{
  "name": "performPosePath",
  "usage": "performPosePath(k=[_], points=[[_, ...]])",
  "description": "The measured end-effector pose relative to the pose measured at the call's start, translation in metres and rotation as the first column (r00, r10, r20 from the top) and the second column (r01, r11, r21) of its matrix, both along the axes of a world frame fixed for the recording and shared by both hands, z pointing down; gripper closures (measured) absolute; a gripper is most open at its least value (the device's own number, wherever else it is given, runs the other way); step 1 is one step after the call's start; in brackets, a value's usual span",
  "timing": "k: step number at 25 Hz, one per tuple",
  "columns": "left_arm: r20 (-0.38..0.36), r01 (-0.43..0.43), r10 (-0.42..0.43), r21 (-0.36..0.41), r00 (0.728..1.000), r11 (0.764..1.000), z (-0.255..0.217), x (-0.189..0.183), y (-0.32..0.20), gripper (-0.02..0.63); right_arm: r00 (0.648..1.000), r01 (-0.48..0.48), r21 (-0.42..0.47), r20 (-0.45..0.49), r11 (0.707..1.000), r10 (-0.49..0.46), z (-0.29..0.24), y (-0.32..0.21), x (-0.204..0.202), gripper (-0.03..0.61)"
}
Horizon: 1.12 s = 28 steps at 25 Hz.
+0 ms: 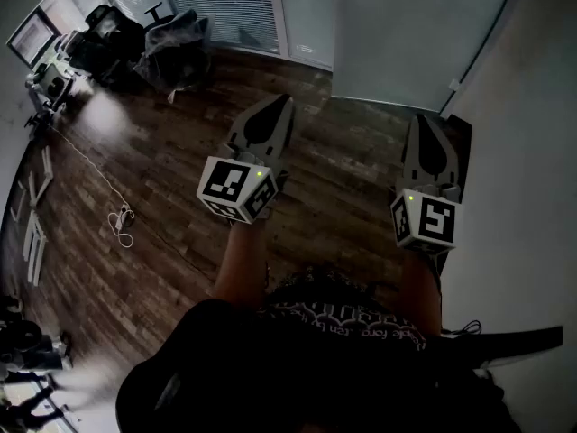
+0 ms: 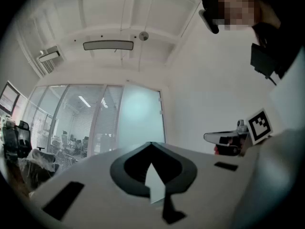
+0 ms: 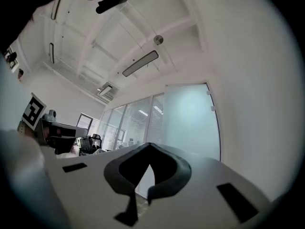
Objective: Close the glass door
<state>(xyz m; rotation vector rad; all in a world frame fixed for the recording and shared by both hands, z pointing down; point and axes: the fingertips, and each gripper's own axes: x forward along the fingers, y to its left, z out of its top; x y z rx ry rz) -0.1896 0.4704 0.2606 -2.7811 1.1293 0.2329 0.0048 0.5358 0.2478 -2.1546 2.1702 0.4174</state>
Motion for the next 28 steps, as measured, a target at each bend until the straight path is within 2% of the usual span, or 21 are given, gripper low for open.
performPosePath(k=[11,20,28], points=[[-0.006,-0.005,0.005,-0.025,1.0,1.0,0.006,0.006,-0.003,0.612,1.0,0.0,-0.023,-0.003,1.0,0.0,0.004,-0.004,0.007,0.575],[-0.016,-0.007,0.007,-0.017,1.0,1.0,0.008,0.008,0.004,0.612,1.0,0.016,-0.023,0.01,1.0,-0.015,0.008,-0.002,0.014,0.575],[-0.013,-0.003,0.003,0.0,1.0,1.0,0.004,0.034,0.012,0.612,0.998,0.046,-0.016,0.035,0.999,-0.045,0.01,0.0,0.036,0.575]])
